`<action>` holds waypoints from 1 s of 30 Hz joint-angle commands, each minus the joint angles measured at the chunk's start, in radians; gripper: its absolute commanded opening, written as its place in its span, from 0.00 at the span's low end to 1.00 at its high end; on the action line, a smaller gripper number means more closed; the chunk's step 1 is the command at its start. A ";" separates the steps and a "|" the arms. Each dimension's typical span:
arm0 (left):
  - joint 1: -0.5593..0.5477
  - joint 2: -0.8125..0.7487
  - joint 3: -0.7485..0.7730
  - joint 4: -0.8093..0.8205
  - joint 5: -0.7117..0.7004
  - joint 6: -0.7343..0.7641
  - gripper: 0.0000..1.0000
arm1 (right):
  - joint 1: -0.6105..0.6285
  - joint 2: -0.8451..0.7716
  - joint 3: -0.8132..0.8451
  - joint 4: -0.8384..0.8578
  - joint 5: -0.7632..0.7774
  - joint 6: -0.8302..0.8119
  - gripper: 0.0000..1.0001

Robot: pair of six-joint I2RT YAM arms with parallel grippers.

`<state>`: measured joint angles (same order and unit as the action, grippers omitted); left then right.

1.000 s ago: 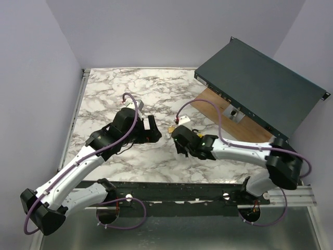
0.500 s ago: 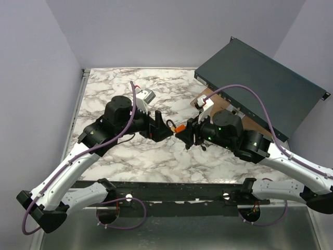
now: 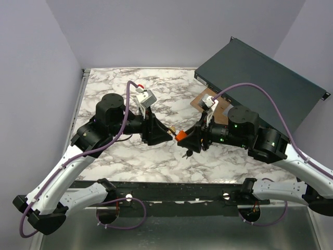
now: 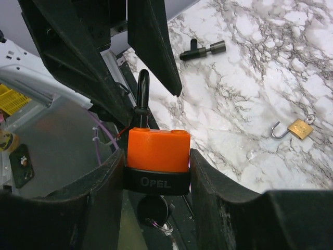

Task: Lock with the key
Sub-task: Lock the lock.

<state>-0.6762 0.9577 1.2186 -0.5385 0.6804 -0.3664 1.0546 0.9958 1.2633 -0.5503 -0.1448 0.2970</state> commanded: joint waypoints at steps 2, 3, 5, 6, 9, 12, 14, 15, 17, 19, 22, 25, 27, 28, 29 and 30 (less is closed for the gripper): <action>0.003 -0.007 0.016 0.067 0.134 -0.012 0.46 | 0.005 -0.010 0.042 -0.007 -0.058 -0.010 0.08; 0.003 -0.008 0.017 0.067 0.140 -0.014 0.46 | 0.006 -0.007 0.042 -0.010 -0.058 -0.009 0.08; 0.004 -0.010 0.019 0.069 0.153 -0.014 0.46 | 0.007 -0.002 0.044 -0.015 -0.062 -0.010 0.08; 0.003 -0.008 0.020 0.071 0.165 -0.014 0.43 | 0.006 -0.002 0.045 -0.016 -0.059 -0.009 0.08; 0.004 -0.008 0.019 0.060 0.176 -0.007 0.35 | 0.005 -0.002 0.052 -0.016 -0.052 -0.009 0.08; 0.004 -0.008 0.015 0.053 0.190 0.000 0.31 | 0.005 -0.001 0.065 -0.022 -0.041 -0.009 0.08; 0.003 -0.010 0.013 0.053 0.194 0.004 0.30 | 0.006 0.003 0.070 -0.025 -0.046 -0.011 0.08; 0.003 -0.012 0.013 0.053 0.193 0.004 0.30 | 0.006 0.006 0.072 -0.028 -0.050 -0.013 0.08; 0.003 -0.012 0.013 0.054 0.196 0.006 0.25 | 0.006 0.013 0.071 -0.031 -0.049 -0.015 0.08; 0.003 -0.011 0.016 0.057 0.199 0.006 0.17 | 0.006 0.015 0.070 -0.034 -0.050 -0.017 0.08; 0.003 -0.011 0.019 0.054 0.194 0.003 0.00 | 0.006 0.014 0.071 -0.036 -0.058 -0.017 0.08; 0.004 -0.017 0.021 0.071 0.183 -0.017 0.00 | 0.006 0.014 0.076 -0.036 -0.046 -0.021 0.23; 0.002 -0.028 0.025 0.103 0.169 -0.054 0.00 | 0.005 0.007 0.071 -0.022 -0.029 -0.024 0.47; 0.004 -0.035 0.029 0.124 0.152 -0.081 0.00 | 0.006 0.002 0.066 -0.008 -0.022 -0.027 0.58; 0.003 -0.041 0.032 0.142 0.135 -0.104 0.00 | 0.005 -0.001 0.061 0.007 -0.015 -0.030 0.66; 0.003 -0.047 0.036 0.169 0.120 -0.138 0.00 | 0.006 -0.006 0.058 0.032 -0.008 -0.032 0.75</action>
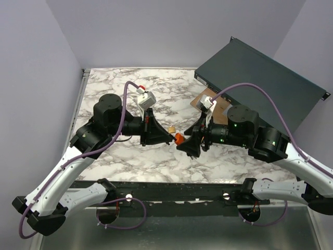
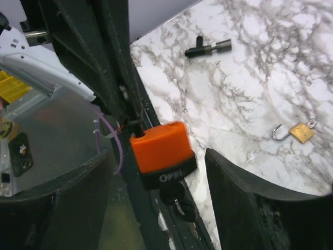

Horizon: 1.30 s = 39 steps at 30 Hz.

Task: Lock with the key
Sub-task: Lock the lock.

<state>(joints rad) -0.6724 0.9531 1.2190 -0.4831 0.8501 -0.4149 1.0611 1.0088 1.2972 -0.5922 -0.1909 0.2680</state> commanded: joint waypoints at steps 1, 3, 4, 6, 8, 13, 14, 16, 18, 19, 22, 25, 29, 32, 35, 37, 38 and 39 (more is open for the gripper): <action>-0.001 -0.049 0.038 0.136 -0.069 -0.126 0.00 | 0.000 -0.022 0.022 0.095 0.043 -0.006 0.82; -0.001 -0.055 0.052 0.168 -0.099 -0.179 0.00 | 0.000 -0.030 0.017 0.154 0.064 -0.015 0.90; -0.001 -0.055 0.061 0.181 -0.119 -0.203 0.00 | -0.001 -0.036 0.014 0.181 0.070 -0.021 0.92; -0.001 -0.062 0.078 0.198 -0.160 -0.247 0.00 | -0.001 -0.043 0.008 0.238 0.083 -0.037 0.93; -0.001 -0.069 0.093 0.210 -0.202 -0.283 0.00 | -0.001 -0.043 0.006 0.288 0.075 -0.048 0.93; -0.001 -0.087 0.122 0.258 -0.271 -0.342 0.00 | -0.001 -0.008 0.038 0.370 -0.031 -0.046 0.86; -0.001 -0.090 0.129 0.263 -0.276 -0.348 0.00 | -0.001 -0.005 0.041 0.383 -0.045 -0.043 0.84; -0.002 -0.091 0.144 0.277 -0.272 -0.360 0.00 | -0.001 -0.004 0.042 0.414 -0.065 -0.033 0.81; -0.001 -0.091 0.153 0.290 -0.267 -0.367 0.00 | 0.000 -0.010 0.041 0.445 -0.084 -0.022 0.78; -0.001 -0.094 0.153 0.298 -0.268 -0.373 0.00 | -0.001 -0.013 0.042 0.459 -0.095 -0.013 0.76; -0.002 -0.103 0.149 0.317 -0.269 -0.387 0.00 | 0.000 -0.016 0.039 0.509 -0.141 0.018 0.71; -0.001 -0.111 0.145 0.340 -0.267 -0.401 0.00 | -0.001 -0.013 0.035 0.537 -0.156 0.040 0.67; -0.001 -0.122 0.132 0.364 -0.277 -0.418 0.00 | 0.000 -0.009 0.018 0.583 -0.174 0.076 0.62; -0.001 -0.128 0.130 0.379 -0.279 -0.429 0.00 | -0.001 -0.006 -0.003 0.622 -0.171 0.095 0.60; -0.001 -0.129 0.131 0.384 -0.281 -0.436 0.00 | 0.000 -0.008 -0.019 0.641 -0.158 0.105 0.60; -0.001 -0.129 0.127 0.385 -0.282 -0.440 0.00 | -0.001 -0.009 -0.025 0.659 -0.156 0.114 0.58; -0.001 -0.131 0.124 0.386 -0.283 -0.442 0.00 | -0.001 -0.007 -0.026 0.665 -0.155 0.118 0.57; -0.001 -0.132 0.121 0.386 -0.284 -0.445 0.00 | -0.001 -0.006 -0.026 0.667 -0.152 0.121 0.56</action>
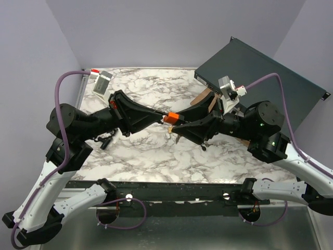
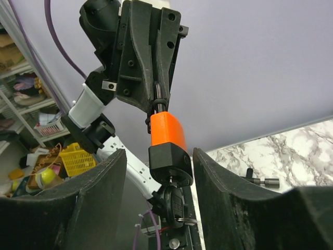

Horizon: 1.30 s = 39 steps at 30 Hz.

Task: Lock with the key
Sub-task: Lock the lock.

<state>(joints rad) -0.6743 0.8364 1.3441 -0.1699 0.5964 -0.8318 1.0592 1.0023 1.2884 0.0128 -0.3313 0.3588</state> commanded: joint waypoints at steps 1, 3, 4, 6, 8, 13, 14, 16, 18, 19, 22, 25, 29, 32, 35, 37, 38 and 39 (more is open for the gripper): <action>0.001 -0.016 -0.008 0.077 -0.032 -0.031 0.00 | 0.001 0.004 -0.017 0.065 -0.009 0.032 0.54; 0.000 -0.016 -0.015 0.080 -0.033 -0.035 0.00 | 0.002 0.010 -0.020 0.068 -0.008 0.035 0.51; 0.001 -0.018 -0.018 0.082 -0.036 -0.038 0.00 | 0.001 0.011 -0.021 0.072 -0.008 0.040 0.50; 0.002 -0.020 -0.025 0.087 -0.038 -0.041 0.00 | 0.001 0.012 -0.024 0.079 -0.004 0.048 0.47; 0.001 -0.018 -0.028 0.087 -0.038 -0.042 0.00 | 0.001 0.012 -0.026 0.082 0.001 0.053 0.42; 0.001 -0.017 -0.033 0.081 -0.040 -0.040 0.00 | 0.001 0.012 -0.024 0.069 0.018 0.067 0.21; 0.001 -0.016 -0.032 0.076 -0.039 -0.036 0.00 | 0.002 0.012 -0.024 0.065 0.020 0.070 0.16; 0.001 -0.008 -0.024 0.054 -0.025 -0.020 0.00 | 0.002 0.010 -0.023 0.055 0.029 0.078 0.09; 0.001 0.004 0.000 0.002 -0.014 0.027 0.04 | 0.001 0.002 -0.022 0.036 0.034 0.078 0.05; 0.001 0.006 0.009 -0.029 -0.010 0.049 0.09 | 0.001 -0.005 -0.021 0.028 0.038 0.080 0.04; 0.001 0.015 0.043 -0.124 0.002 0.129 0.27 | 0.001 -0.028 -0.016 -0.011 0.049 0.074 0.01; 0.002 0.020 0.068 -0.204 0.017 0.200 0.35 | 0.001 -0.043 -0.007 -0.072 0.030 0.071 0.01; 0.002 0.030 0.101 -0.281 0.052 0.267 0.36 | 0.001 -0.061 -0.006 -0.126 0.030 0.071 0.01; 0.002 0.039 0.112 -0.315 0.080 0.300 0.35 | 0.001 -0.072 -0.003 -0.146 0.026 0.072 0.01; 0.001 0.044 0.120 -0.328 0.105 0.319 0.33 | 0.001 -0.071 0.004 -0.160 0.017 0.074 0.01; 0.001 0.048 0.124 -0.330 0.123 0.329 0.32 | 0.001 -0.067 0.011 -0.167 0.018 0.073 0.01; 0.002 0.050 0.125 -0.332 0.130 0.334 0.31 | 0.001 -0.064 0.014 -0.169 0.018 0.072 0.01; 0.002 0.054 0.131 -0.337 0.135 0.342 0.31 | 0.001 -0.062 0.016 -0.171 0.013 0.072 0.01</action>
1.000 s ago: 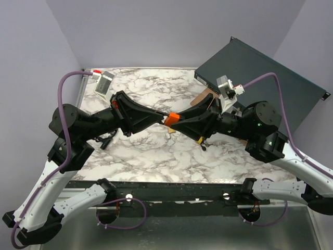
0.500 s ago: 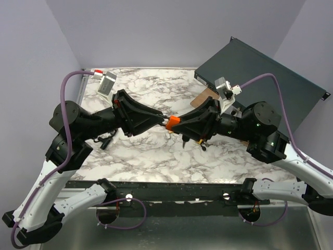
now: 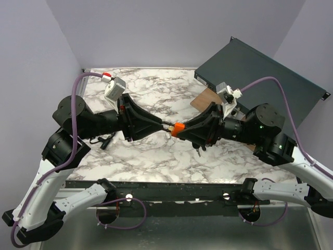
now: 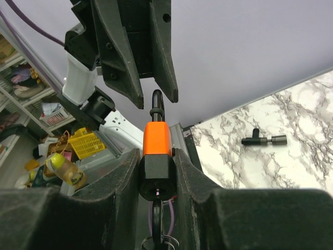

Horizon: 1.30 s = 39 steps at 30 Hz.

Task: Lock with the key
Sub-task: Lock the lock.

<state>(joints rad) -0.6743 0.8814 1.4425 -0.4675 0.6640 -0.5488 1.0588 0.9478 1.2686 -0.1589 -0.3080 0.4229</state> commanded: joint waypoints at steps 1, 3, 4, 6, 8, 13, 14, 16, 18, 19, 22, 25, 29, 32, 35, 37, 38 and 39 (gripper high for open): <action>0.002 0.011 0.034 -0.043 0.068 0.064 0.31 | 0.001 -0.005 0.040 -0.002 -0.015 0.006 0.01; 0.002 0.016 0.035 -0.044 0.075 0.070 0.30 | 0.002 0.003 0.047 -0.009 -0.018 0.006 0.01; 0.001 0.020 0.038 -0.041 0.084 0.070 0.30 | 0.002 0.005 0.049 -0.012 -0.017 0.005 0.01; 0.001 0.026 0.040 -0.043 0.099 0.071 0.26 | 0.001 0.003 0.049 -0.014 -0.006 0.006 0.01; 0.001 0.030 0.041 -0.049 0.107 0.079 0.25 | 0.000 -0.002 0.051 -0.016 0.002 0.006 0.01; 0.001 0.033 0.039 -0.050 0.109 0.086 0.16 | 0.001 -0.002 0.056 -0.028 -0.002 0.005 0.01; 0.002 0.034 0.039 -0.049 0.109 0.084 0.10 | 0.001 -0.001 0.055 -0.031 -0.001 0.005 0.01; 0.001 0.034 0.039 -0.045 0.112 0.080 0.00 | 0.002 -0.001 0.051 -0.033 0.002 0.002 0.01; 0.002 0.034 0.035 -0.038 0.111 0.074 0.00 | 0.002 -0.001 0.048 -0.034 0.008 0.000 0.01; 0.001 0.030 0.030 -0.026 0.111 0.065 0.00 | 0.002 -0.001 0.048 -0.034 0.008 -0.002 0.03; 0.001 0.009 0.009 0.029 0.089 0.025 0.00 | 0.002 -0.003 0.040 -0.018 0.002 -0.004 0.17; 0.001 -0.021 -0.018 0.096 0.054 -0.020 0.00 | 0.003 -0.010 0.029 0.013 -0.018 -0.001 0.34; 0.001 -0.041 -0.016 0.139 0.030 -0.055 0.00 | 0.001 -0.012 0.029 0.034 -0.040 0.004 0.43; 0.001 -0.043 -0.007 0.149 0.021 -0.068 0.00 | 0.001 -0.012 0.026 0.052 -0.057 0.010 0.51; 0.001 -0.046 -0.009 0.165 0.013 -0.085 0.00 | 0.001 -0.009 0.017 0.063 -0.065 0.018 0.54; 0.001 -0.045 -0.011 0.178 0.014 -0.099 0.00 | 0.001 -0.011 0.006 0.075 -0.066 0.021 0.57; 0.000 -0.044 -0.011 0.182 0.014 -0.104 0.00 | 0.002 -0.011 0.001 0.080 -0.067 0.024 0.58; 0.001 -0.043 -0.011 0.187 0.013 -0.108 0.00 | 0.002 -0.011 -0.001 0.086 -0.070 0.025 0.58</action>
<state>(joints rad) -0.6746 0.8448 1.4162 -0.3740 0.7074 -0.6140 1.0584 0.9489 1.2812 -0.1230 -0.3428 0.4381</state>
